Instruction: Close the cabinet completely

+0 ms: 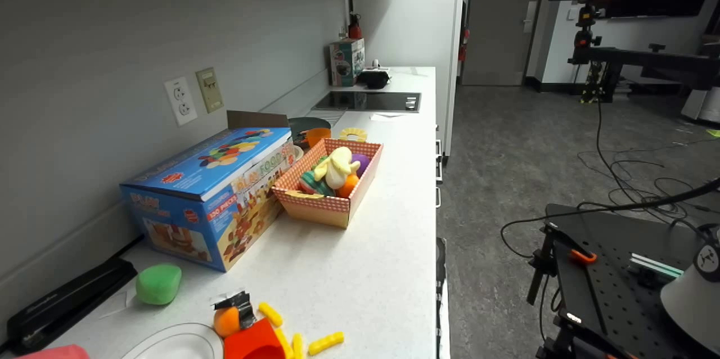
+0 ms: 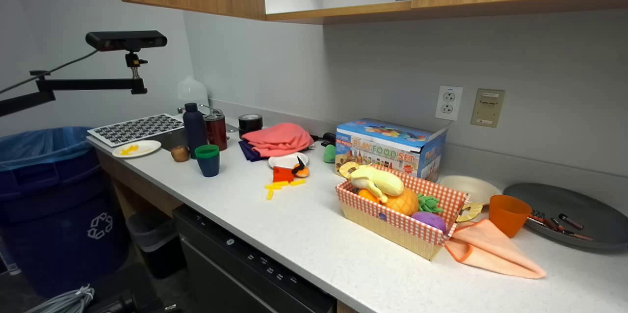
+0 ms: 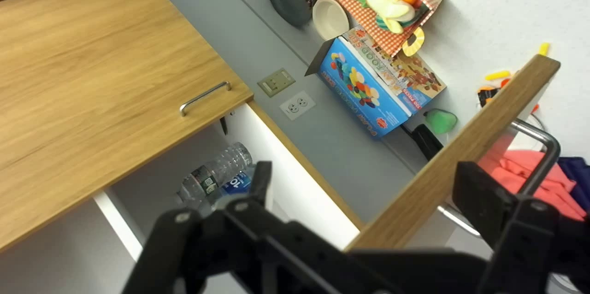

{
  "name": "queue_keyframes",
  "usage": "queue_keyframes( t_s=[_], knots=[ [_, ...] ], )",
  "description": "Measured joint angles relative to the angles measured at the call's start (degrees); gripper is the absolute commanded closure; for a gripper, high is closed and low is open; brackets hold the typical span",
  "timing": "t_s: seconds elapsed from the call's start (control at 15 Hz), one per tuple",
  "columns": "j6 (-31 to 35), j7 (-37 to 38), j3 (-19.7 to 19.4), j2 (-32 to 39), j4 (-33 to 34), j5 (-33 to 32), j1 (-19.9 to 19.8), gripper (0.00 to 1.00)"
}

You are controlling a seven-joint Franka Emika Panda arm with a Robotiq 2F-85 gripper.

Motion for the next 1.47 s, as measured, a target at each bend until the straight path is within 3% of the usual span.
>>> queue_keyframes(
  t_s=[0.4, 1.07, 1.47],
  knots=[
    [2.46, 1.25, 1.12, -0.52, 0.13, -0.13, 0.04, 0.0],
    [5.41, -2.63, 8.41, 1.35, 1.34, -0.06, 1.58, 0.0],
    [5.89, -5.33, 8.85, 2.94, 1.78, -0.28, 2.26, 0.0]
  ],
)
